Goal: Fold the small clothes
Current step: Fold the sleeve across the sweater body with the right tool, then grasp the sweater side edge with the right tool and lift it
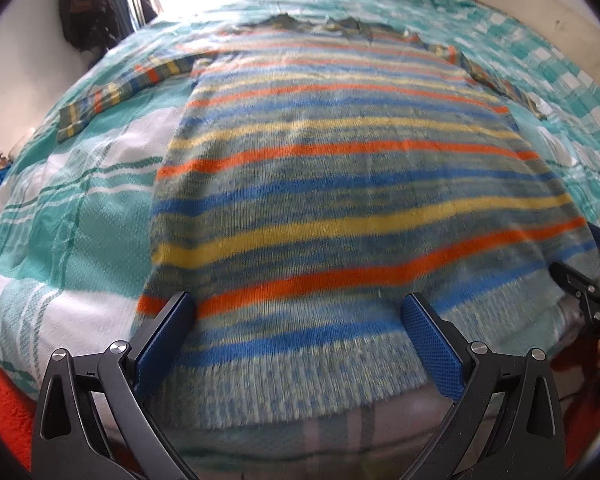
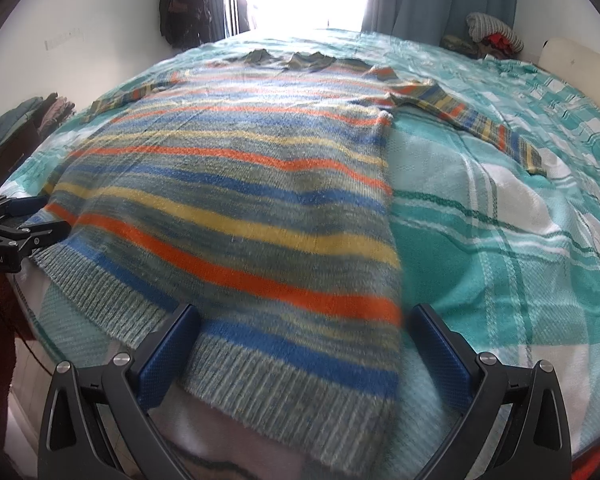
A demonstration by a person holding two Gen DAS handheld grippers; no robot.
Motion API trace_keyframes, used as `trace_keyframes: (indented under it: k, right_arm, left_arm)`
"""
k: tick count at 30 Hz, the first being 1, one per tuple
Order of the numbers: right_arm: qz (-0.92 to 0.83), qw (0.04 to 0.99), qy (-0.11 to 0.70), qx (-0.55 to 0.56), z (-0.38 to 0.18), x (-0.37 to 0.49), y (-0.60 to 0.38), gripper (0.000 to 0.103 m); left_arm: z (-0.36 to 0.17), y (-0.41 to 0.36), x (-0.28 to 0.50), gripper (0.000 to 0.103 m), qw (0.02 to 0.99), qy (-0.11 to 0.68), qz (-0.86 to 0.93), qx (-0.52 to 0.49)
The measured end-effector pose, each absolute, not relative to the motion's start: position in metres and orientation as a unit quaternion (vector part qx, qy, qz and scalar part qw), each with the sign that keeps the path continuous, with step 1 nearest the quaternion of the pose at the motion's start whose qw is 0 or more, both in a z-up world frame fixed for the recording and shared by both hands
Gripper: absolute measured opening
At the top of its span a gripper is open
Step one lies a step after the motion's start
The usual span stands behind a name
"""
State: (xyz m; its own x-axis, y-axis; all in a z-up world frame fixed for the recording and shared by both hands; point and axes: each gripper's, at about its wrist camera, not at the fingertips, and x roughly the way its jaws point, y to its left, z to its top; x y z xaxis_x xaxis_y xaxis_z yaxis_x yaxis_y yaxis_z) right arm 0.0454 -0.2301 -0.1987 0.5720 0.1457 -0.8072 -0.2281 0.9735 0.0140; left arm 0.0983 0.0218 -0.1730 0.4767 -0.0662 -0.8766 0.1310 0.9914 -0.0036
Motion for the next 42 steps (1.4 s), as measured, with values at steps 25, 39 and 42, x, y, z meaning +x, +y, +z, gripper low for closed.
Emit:
trace_keyframes:
  k: [25,39,42]
  right_arm:
    - [0.035,0.914,0.386,0.123,-0.118,0.115,-0.383,0.103]
    - [-0.06,0.805,0.47,0.357,-0.201,0.302,-0.567,0.063]
    - [-0.063,0.801,0.482,0.35,-0.213,0.314,-0.564,0.03]
  left_arm:
    - [-0.098,0.124,0.116,0.102,0.908,0.402,0.066,-0.099]
    - [-0.145,0.135,0.12,0.102,0.887,0.436,0.112,-0.102]
    - [-0.151,0.135,0.123,0.102,0.882,0.447,0.111,-0.105]
